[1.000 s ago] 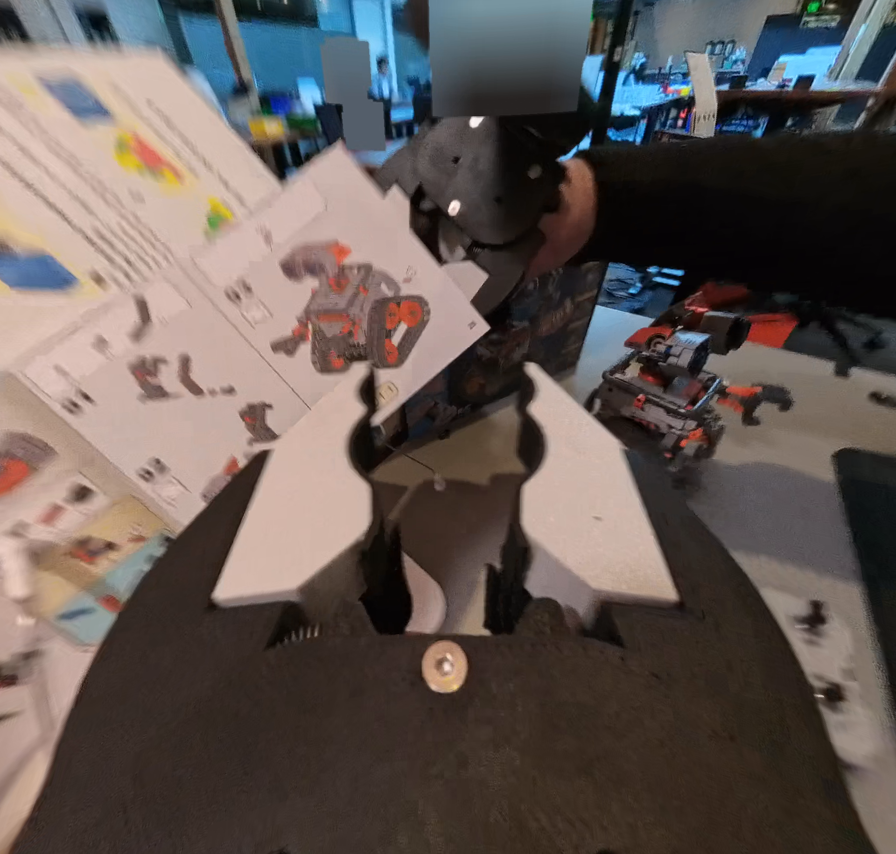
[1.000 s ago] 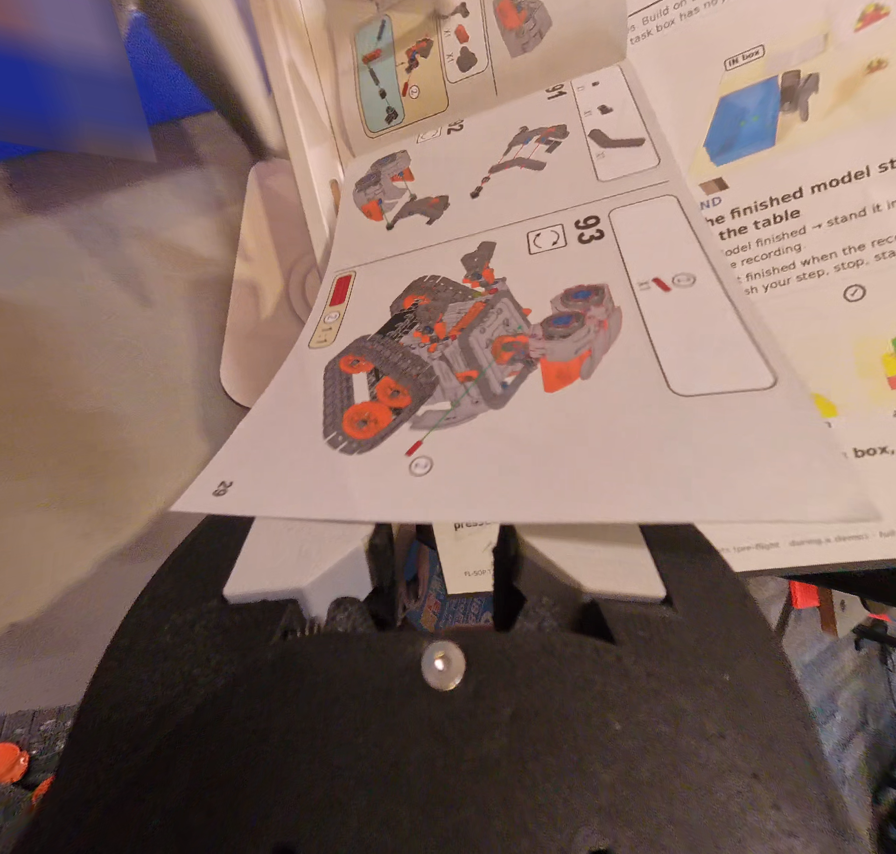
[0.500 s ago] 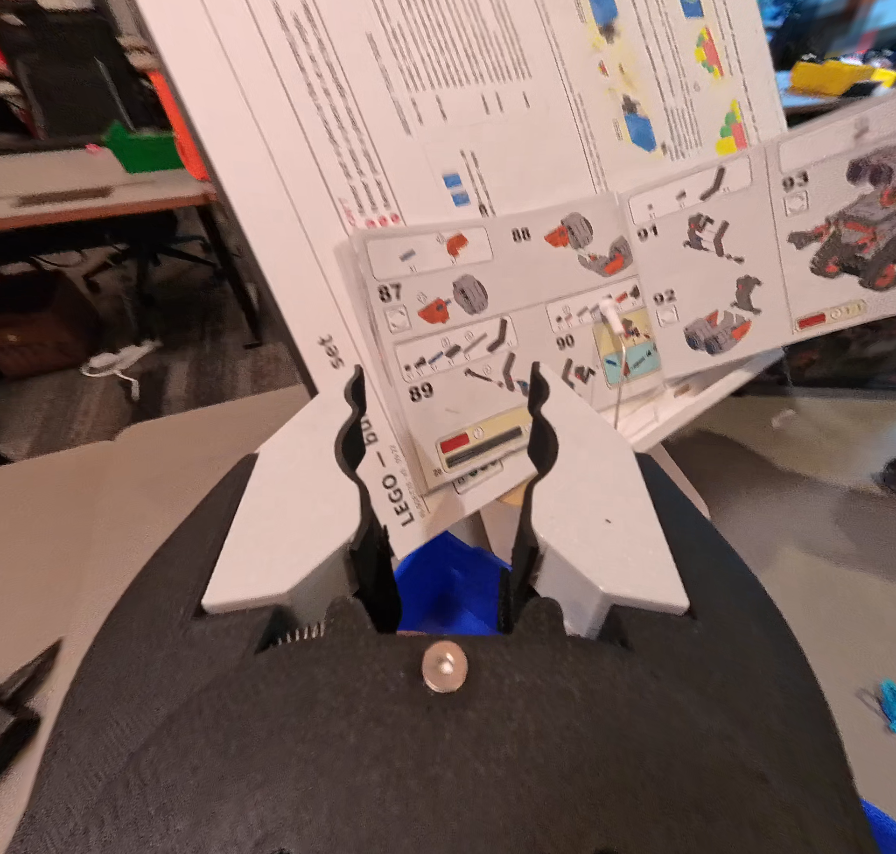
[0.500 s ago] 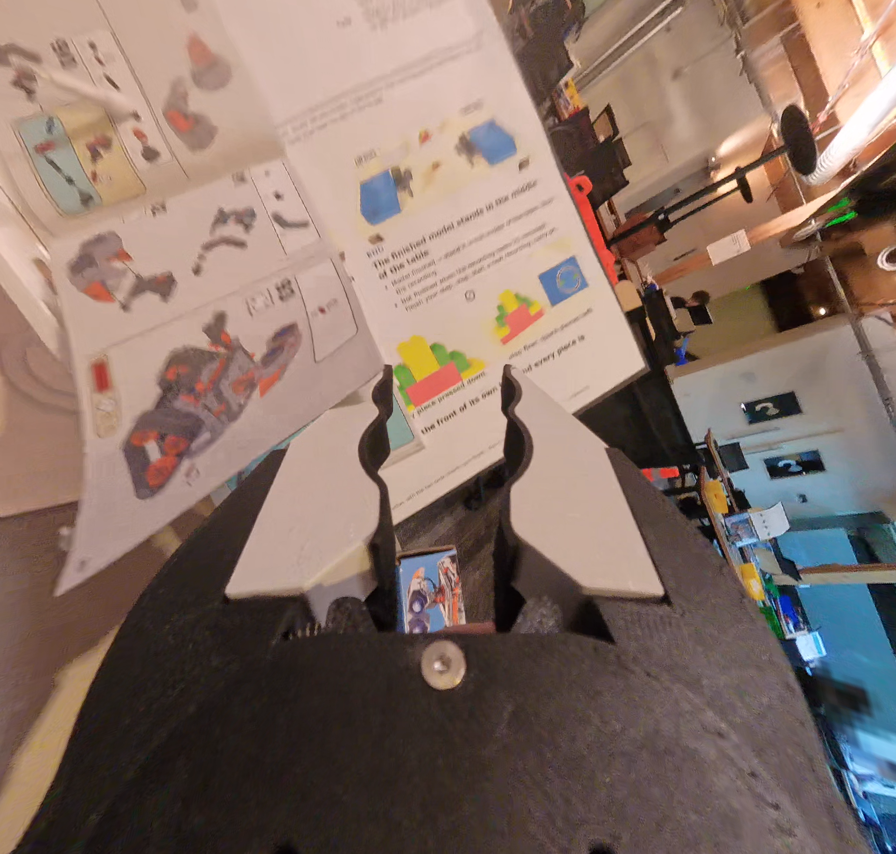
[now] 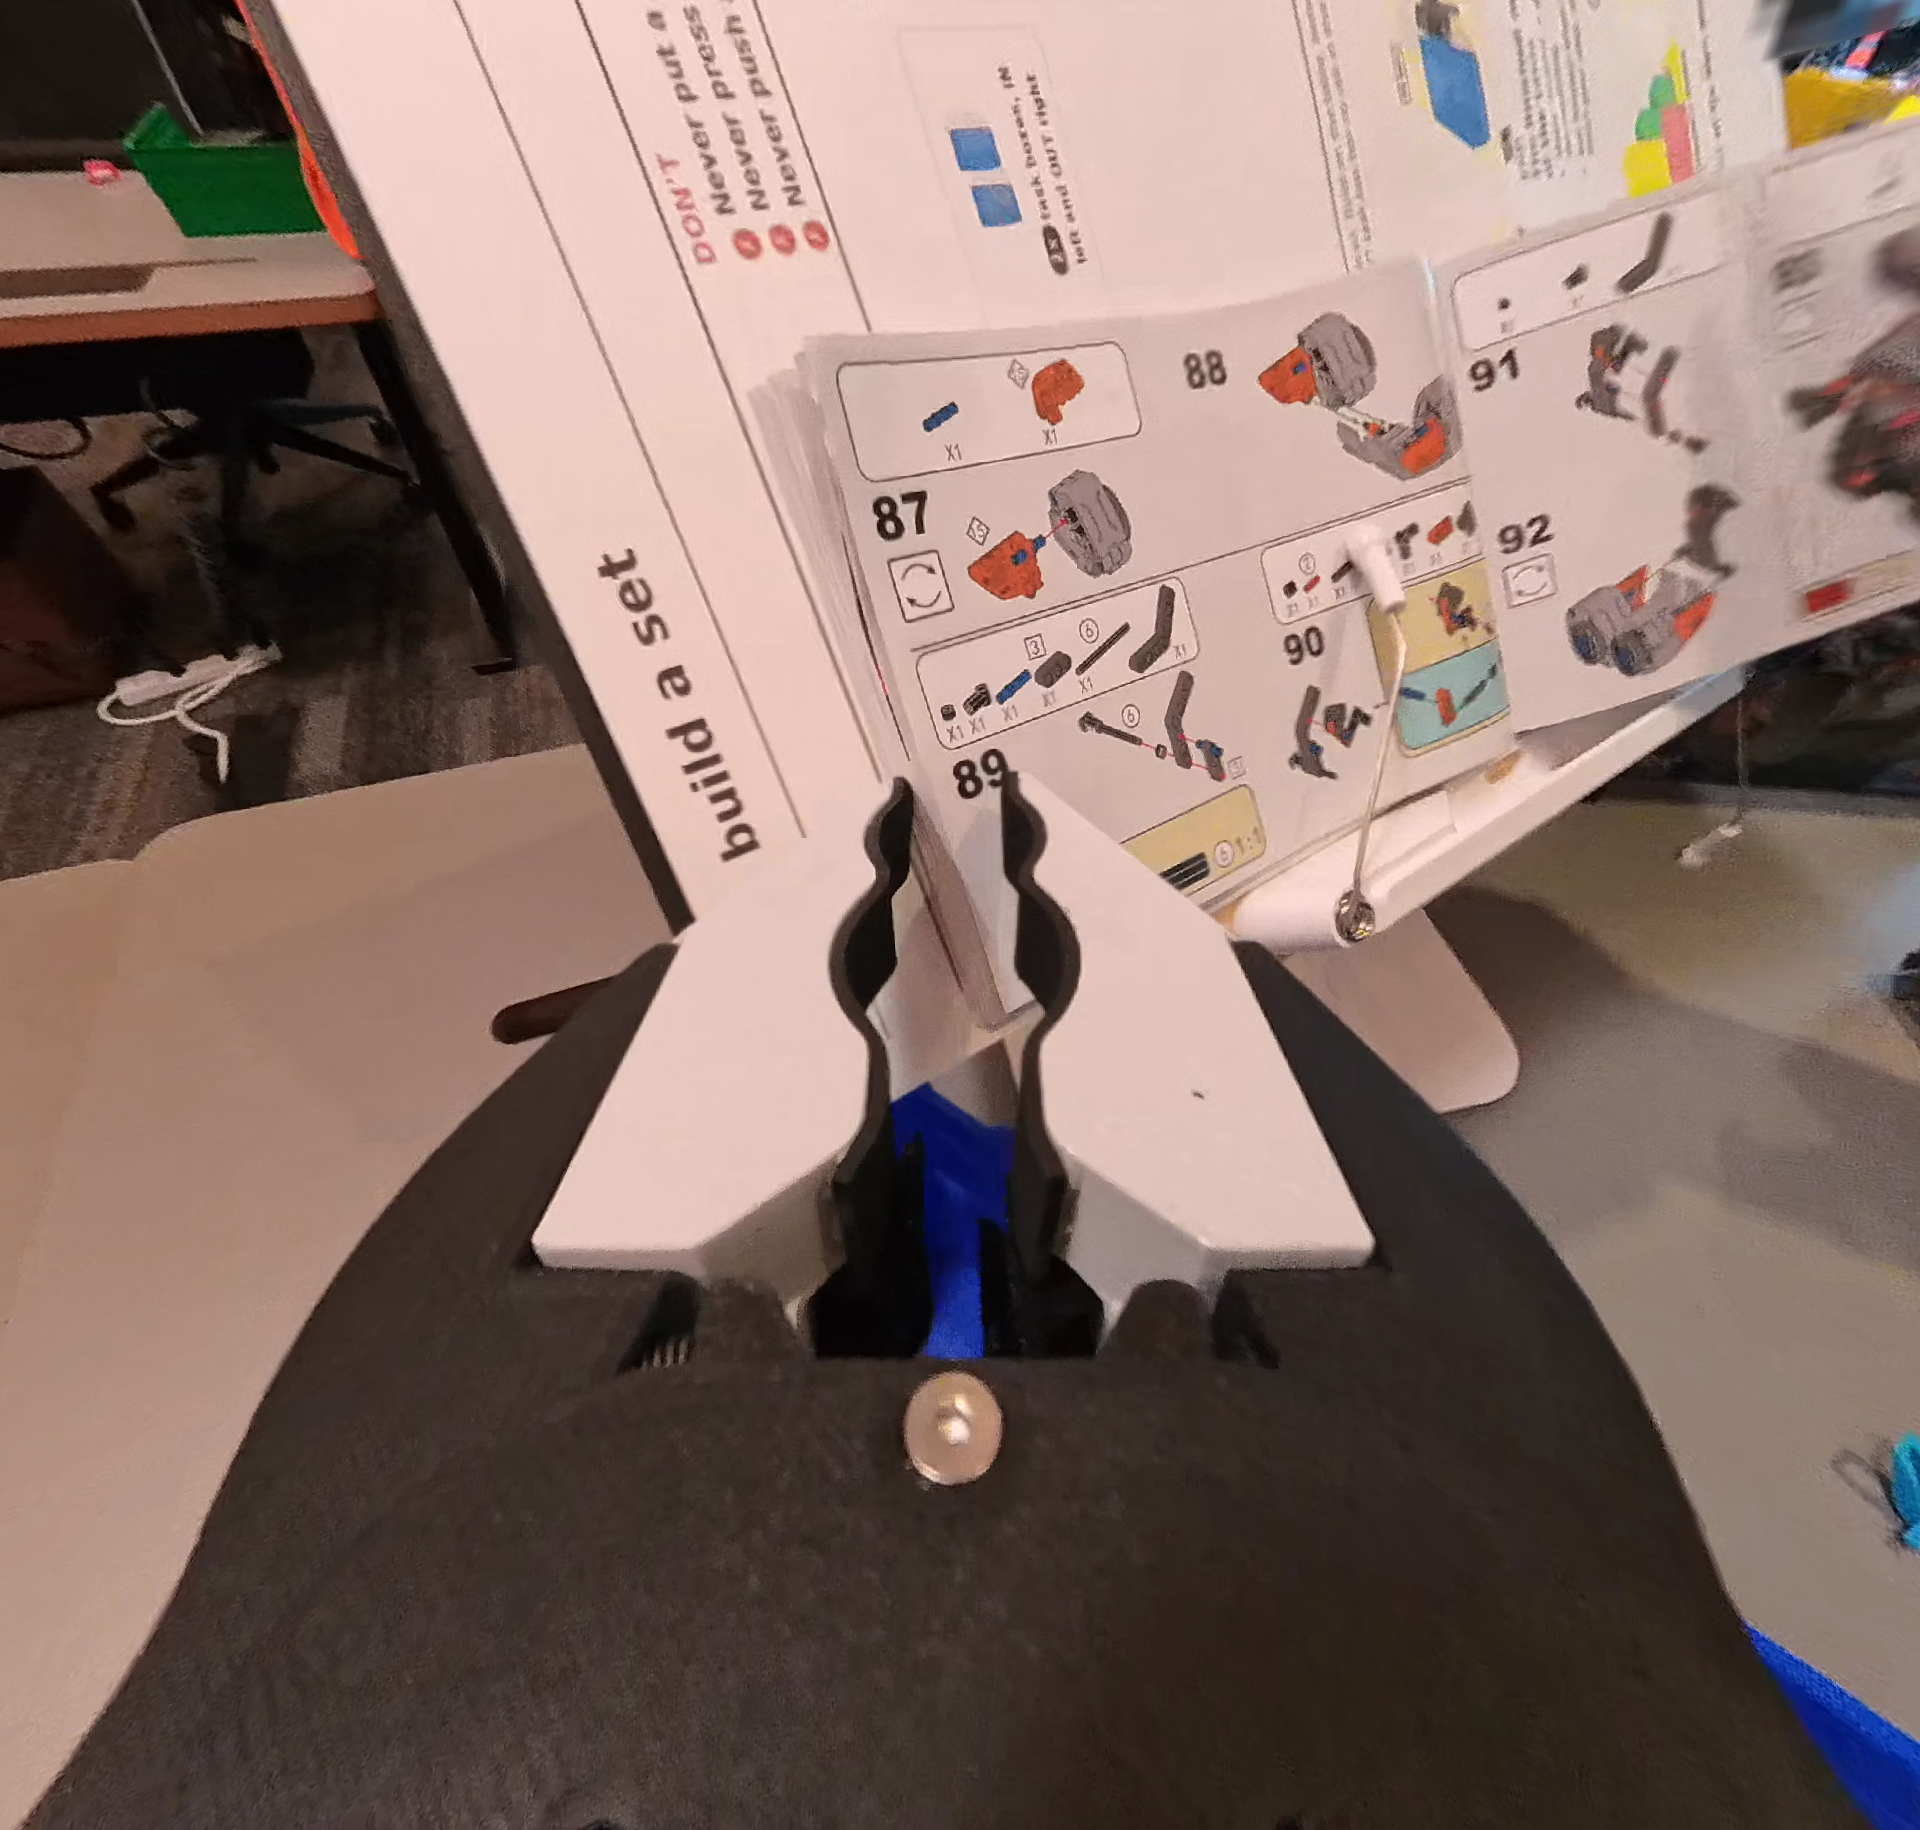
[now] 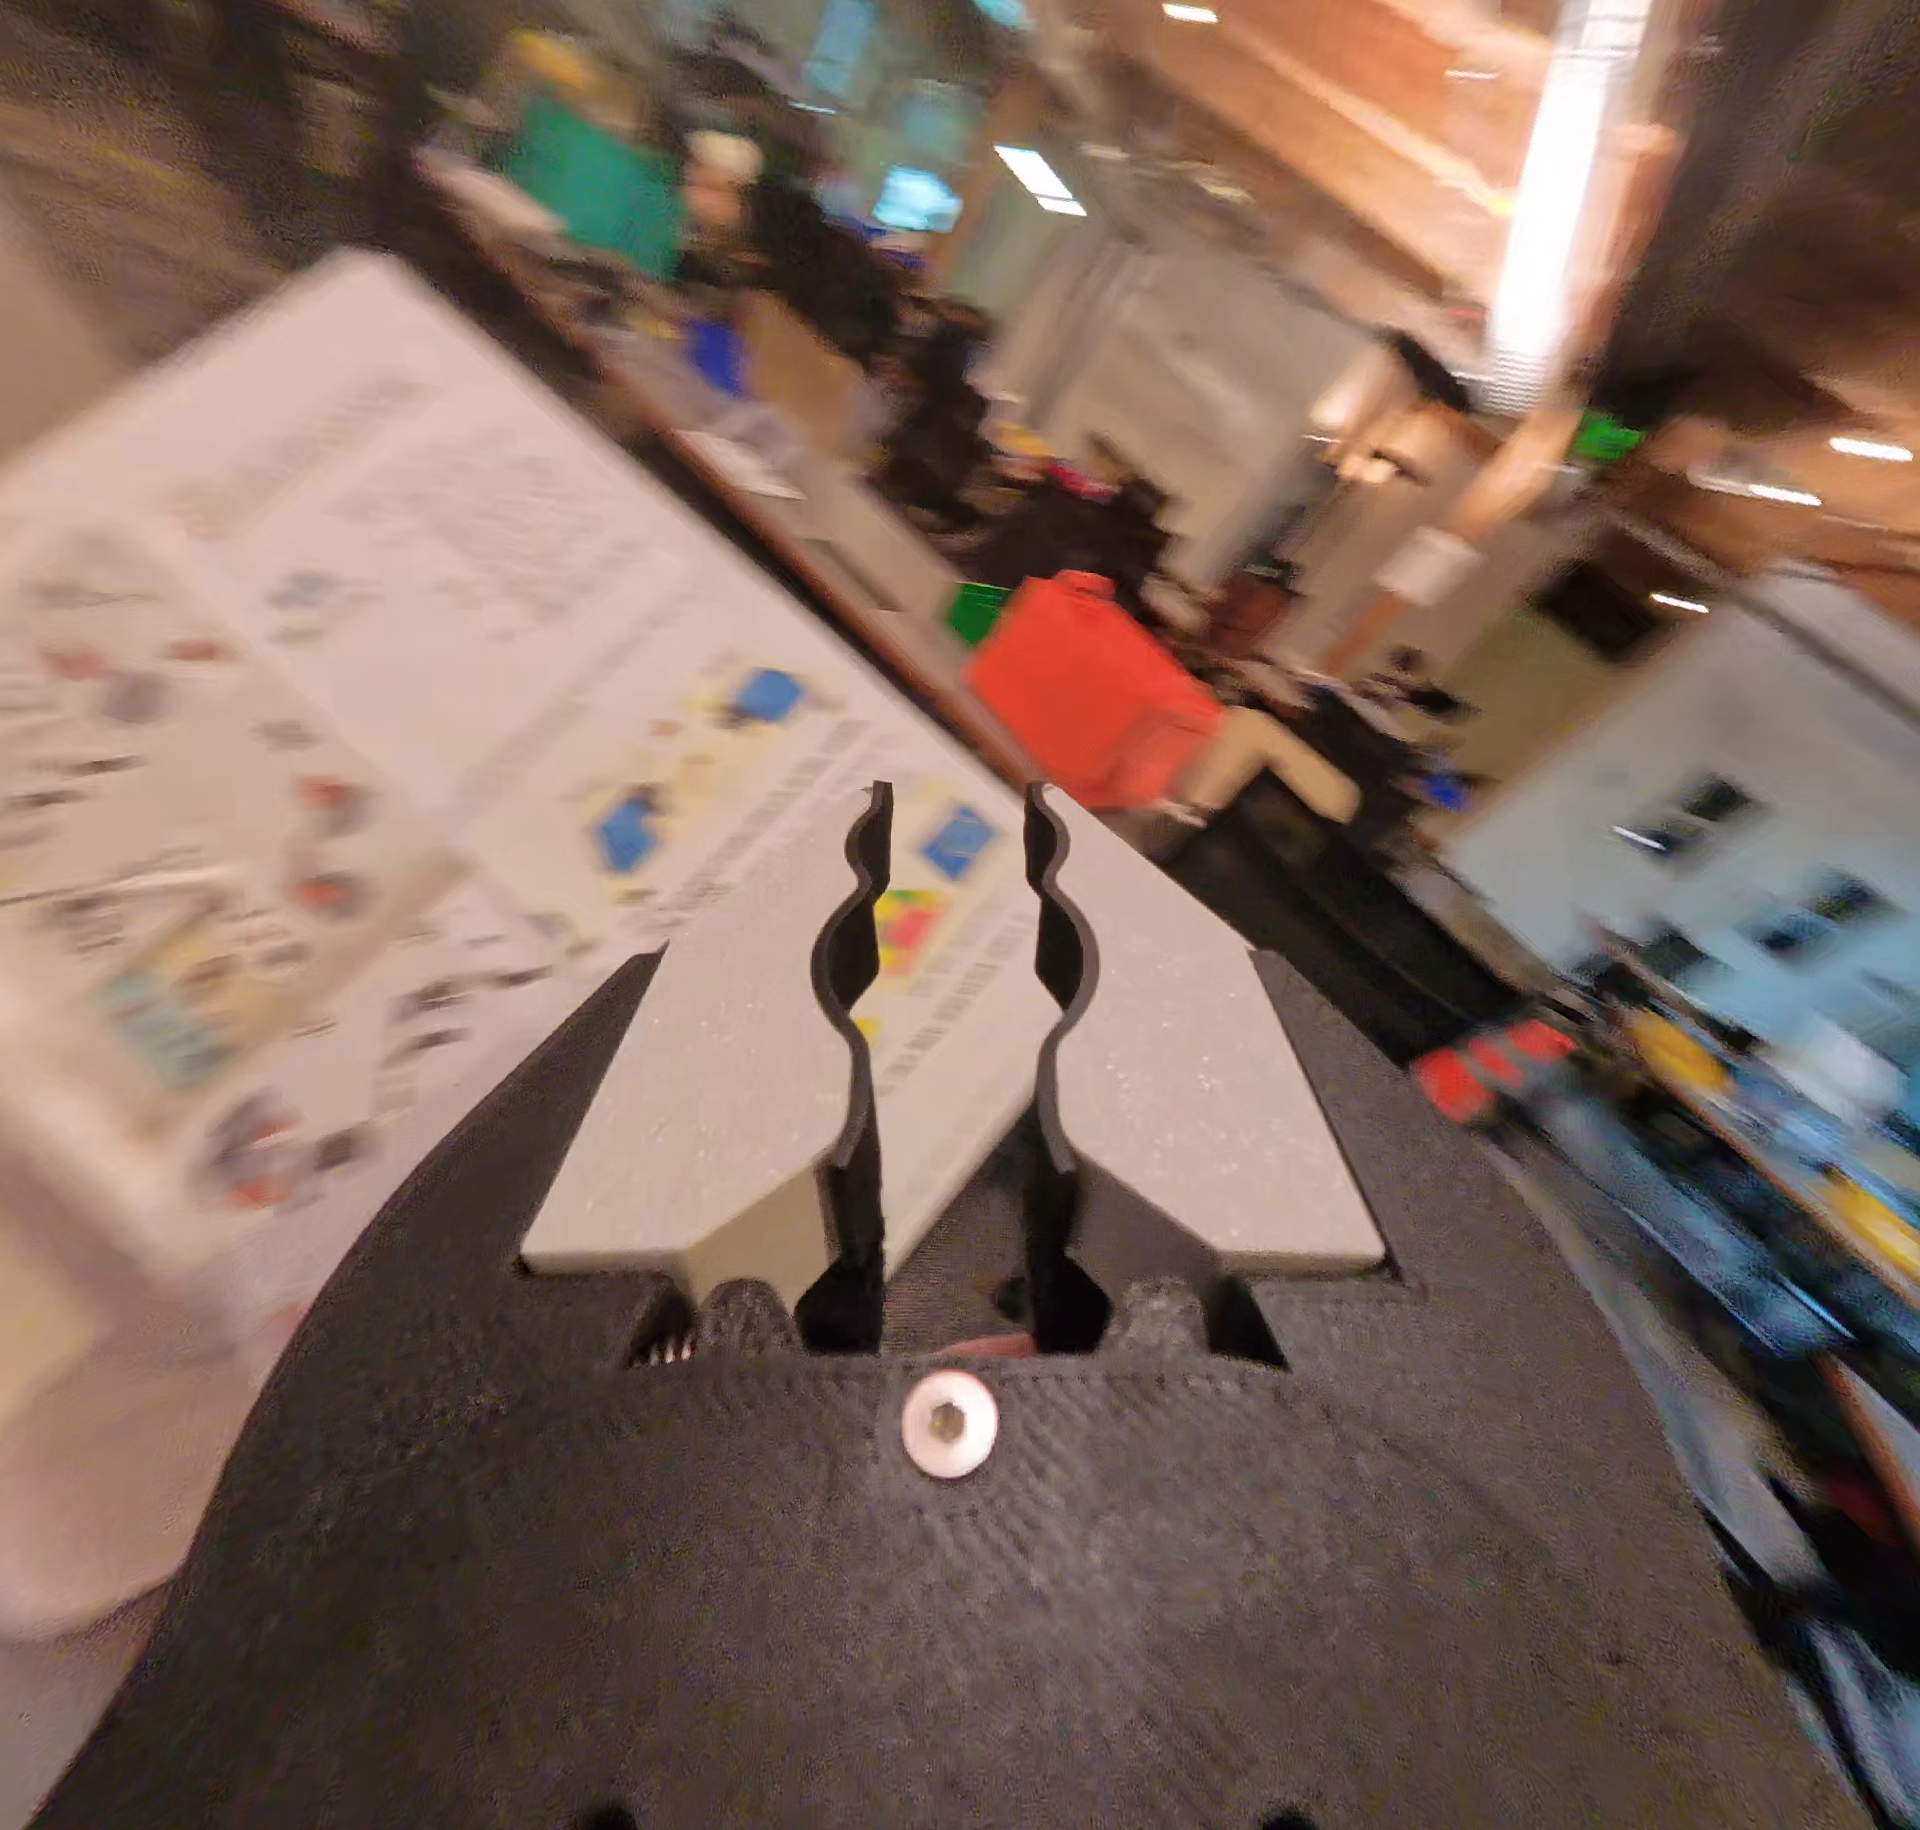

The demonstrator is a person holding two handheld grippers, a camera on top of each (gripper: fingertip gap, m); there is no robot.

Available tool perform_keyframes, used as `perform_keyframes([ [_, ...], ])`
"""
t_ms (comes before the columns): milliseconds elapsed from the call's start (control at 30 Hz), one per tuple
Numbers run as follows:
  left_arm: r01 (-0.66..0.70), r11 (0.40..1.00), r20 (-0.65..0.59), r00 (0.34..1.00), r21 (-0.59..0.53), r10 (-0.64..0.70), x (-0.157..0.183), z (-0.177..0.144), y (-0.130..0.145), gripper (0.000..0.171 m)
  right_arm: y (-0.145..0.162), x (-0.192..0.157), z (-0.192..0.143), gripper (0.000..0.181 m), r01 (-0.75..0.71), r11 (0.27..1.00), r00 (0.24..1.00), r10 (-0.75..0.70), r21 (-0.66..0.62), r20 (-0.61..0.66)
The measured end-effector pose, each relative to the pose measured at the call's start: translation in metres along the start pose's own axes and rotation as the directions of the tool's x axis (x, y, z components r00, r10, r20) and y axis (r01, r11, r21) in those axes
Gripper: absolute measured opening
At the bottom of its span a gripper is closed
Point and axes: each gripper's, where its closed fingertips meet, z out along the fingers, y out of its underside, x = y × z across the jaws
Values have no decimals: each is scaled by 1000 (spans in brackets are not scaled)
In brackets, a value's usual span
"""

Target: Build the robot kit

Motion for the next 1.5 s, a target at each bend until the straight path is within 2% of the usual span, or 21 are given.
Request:
perform_keyframes([
  [67,35,999,-77,996,15,-34,10,1,-2,22,1,-52,-1,23,-1,999,973,10,-38,231],
  [100,55,998,-106,993,20,-52,12,1,-3,20,7,-86,-2,24,12,997,932,17,-77,363],
  [200,78,996,-119,990,50,-72,13,-2,-6,17,35,-172,0,26,-21,976,817,142,-217,559],
  [300,91,993,-151,985,73,-79,19,-5,-9,20,67,-236,15,35,-129,927,743,325,-351,585],
  [433,110,991,-163,982,74,-97,19,-5,-10,21,68,-279,43,38,-326,881,678,471,-344,565],
  [533,116,990,-169,980,75,-102,17,-4,-9,17,58,-287,61,27,-390,873,696,488,-293,528],
  [567,116,990,-173,980,75,-101,17,-5,-9,16,57,-291,64,14,-397,869,695,495,-296,521],
  [633,116,990,-175,979,79,-100,17,-6,-10,14,63,-299,70,13,-390,861,707,507,-326,492],
  [700,117,990,-176,979,82,-101,17,-6,-10,13,62,-300,72,3,-385,875,733,483,-294,478],
  [833,103,991,-166,982,89,-87,16,-5,-8,10,64,-274,57,19,-450,867,786,498,-214,365],
  [867,108,990,-177,980,96,-90,18,-5,-9,11,70,-271,54,21,-469,855,782,518,-220,347],
  [900,112,989,-186,978,94,-93,19,-5,-9,13,78,-274,54,34,-481,838,764,545,-258,346],
  [933,111,989,-188,978,94,-92,19,-5,-9,13,82,-282,54,39,-491,820,728,571,-292,379],
  [1000,118,987,-201,975,105,-96,20,-5,-11,14,79,-293,57,30,-533,793,670,608,-294,426],
  [1100,129,985,-212,972,115,-102,22,-6,-13,12,67,-295,65,15,-571,781,645,618,-254,450],
  [1133,133,984,-224,969,118,-105,23,-6,-14,12,65,-297,67,17,-562,784,647,615,-263,452],
  [1200,141,982,-241,965,125,-107,26,-6,-18,9,56,-303,68,0,-537,812,656,572,-228,492],
  [1300,123,985,-205,974,124,-96,21,-2,-20,1,46,-319,65,0,-493,841,635,523,-223,569],
  [1400,122,986,-206,974,116,-97,18,-1,-20,0,59,-316,68,0,-383,899,754,437,-214,491],
  [1433,115,986,-204,975,119,-89,18,-2,-20,2,60,-307,68,16,-384,905,789,425,-185,444],
  [1500,105,987,-202,976,119,-80,17,-3,-20,3,63,-290,67,30,-408,899,825,439,-161,356],
])
